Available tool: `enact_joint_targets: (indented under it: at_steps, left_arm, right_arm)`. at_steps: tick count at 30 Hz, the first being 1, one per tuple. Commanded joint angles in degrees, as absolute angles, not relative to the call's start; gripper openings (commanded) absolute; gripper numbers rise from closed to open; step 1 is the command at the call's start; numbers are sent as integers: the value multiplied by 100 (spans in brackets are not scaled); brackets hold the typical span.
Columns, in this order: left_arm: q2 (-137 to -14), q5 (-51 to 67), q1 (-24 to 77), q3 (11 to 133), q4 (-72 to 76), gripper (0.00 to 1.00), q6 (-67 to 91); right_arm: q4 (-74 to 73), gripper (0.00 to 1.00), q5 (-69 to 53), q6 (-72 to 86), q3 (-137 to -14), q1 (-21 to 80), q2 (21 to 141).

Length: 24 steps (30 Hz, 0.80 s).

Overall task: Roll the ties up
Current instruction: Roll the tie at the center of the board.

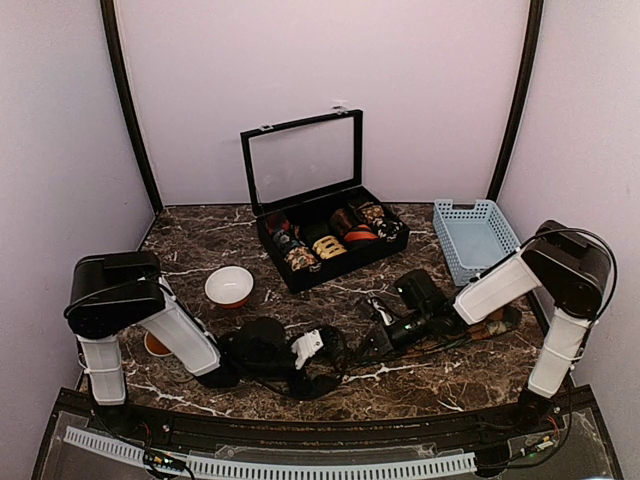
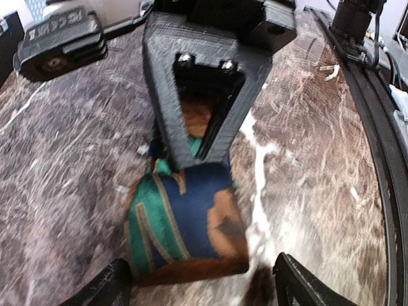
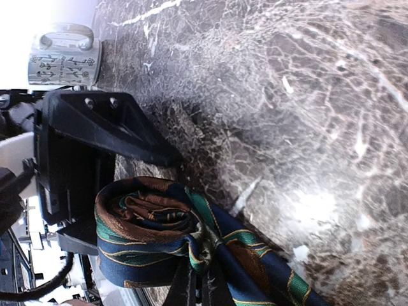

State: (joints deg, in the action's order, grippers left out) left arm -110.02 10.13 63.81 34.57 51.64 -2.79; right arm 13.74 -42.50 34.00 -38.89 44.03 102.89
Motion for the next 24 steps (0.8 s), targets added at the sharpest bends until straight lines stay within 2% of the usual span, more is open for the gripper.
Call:
enact_joint_targets:
  at_steps: [1,6,8,9,14,18,24]
  left_arm:
    - [-11482,631,6591,3460,6397,79,124]
    - [-12027,244,6623,3678,7098,79,303]
    - [-12134,222,6625,3840,6967,75,262]
    - [-12159,250,6624,3926,6850,72,235]
    - [-12000,331,6626,4057,5898,41,15]
    - [-11505,434,6625,3830,4916,27,-233]
    - [-10869,337,6625,3792,3209,24,-654]
  right_arm:
    - [1377,0,-4035,3255,-3547,4245,10521]
    - [1679,0,-4068,3408,-3410,4225,10612]
    - [1757,0,-4078,3464,-3392,4228,10594]
    - [1784,0,-4074,3493,-3388,4228,10573]
    - [1919,1,-4150,3710,-3399,4236,10384]
    - [1578,21,-4191,3709,-3421,4228,9945]
    - [1530,45,-4558,4082,-3632,4390,9432]
